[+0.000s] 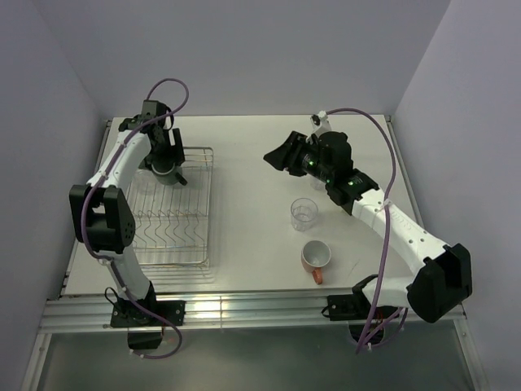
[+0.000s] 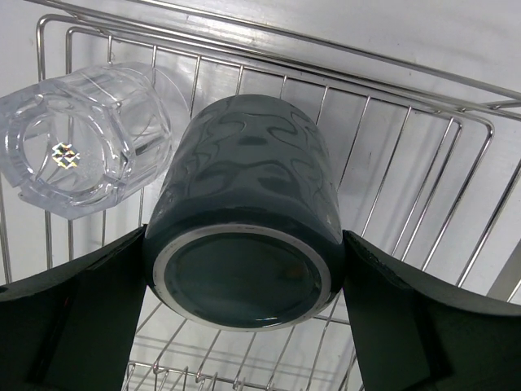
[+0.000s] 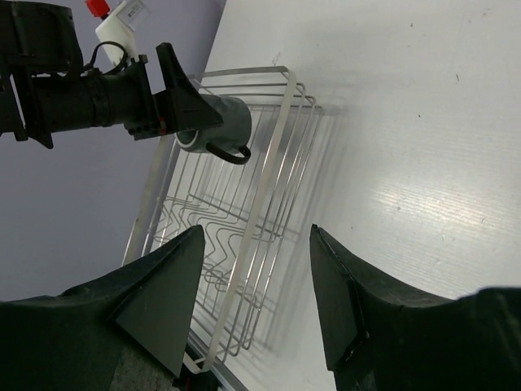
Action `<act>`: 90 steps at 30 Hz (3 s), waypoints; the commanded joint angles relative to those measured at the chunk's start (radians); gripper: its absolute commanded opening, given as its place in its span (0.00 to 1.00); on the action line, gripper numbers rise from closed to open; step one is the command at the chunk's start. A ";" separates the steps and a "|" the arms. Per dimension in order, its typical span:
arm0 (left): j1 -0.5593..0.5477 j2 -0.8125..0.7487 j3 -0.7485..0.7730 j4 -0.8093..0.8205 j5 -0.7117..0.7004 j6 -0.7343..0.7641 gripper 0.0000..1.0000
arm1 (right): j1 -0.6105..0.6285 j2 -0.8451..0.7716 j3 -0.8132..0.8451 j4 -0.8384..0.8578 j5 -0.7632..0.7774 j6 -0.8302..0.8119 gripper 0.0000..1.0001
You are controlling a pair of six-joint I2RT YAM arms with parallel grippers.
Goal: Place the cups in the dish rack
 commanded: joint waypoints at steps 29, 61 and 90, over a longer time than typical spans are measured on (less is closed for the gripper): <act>0.000 0.059 0.042 0.018 -0.021 0.020 0.75 | -0.005 0.062 0.092 -0.028 -0.024 -0.032 0.63; -0.006 0.002 0.035 0.048 -0.042 0.007 0.99 | -0.003 0.081 0.111 -0.066 -0.011 -0.056 0.74; -0.010 0.083 0.038 0.023 0.042 0.013 0.99 | 0.003 0.112 0.131 -0.092 -0.022 -0.080 0.74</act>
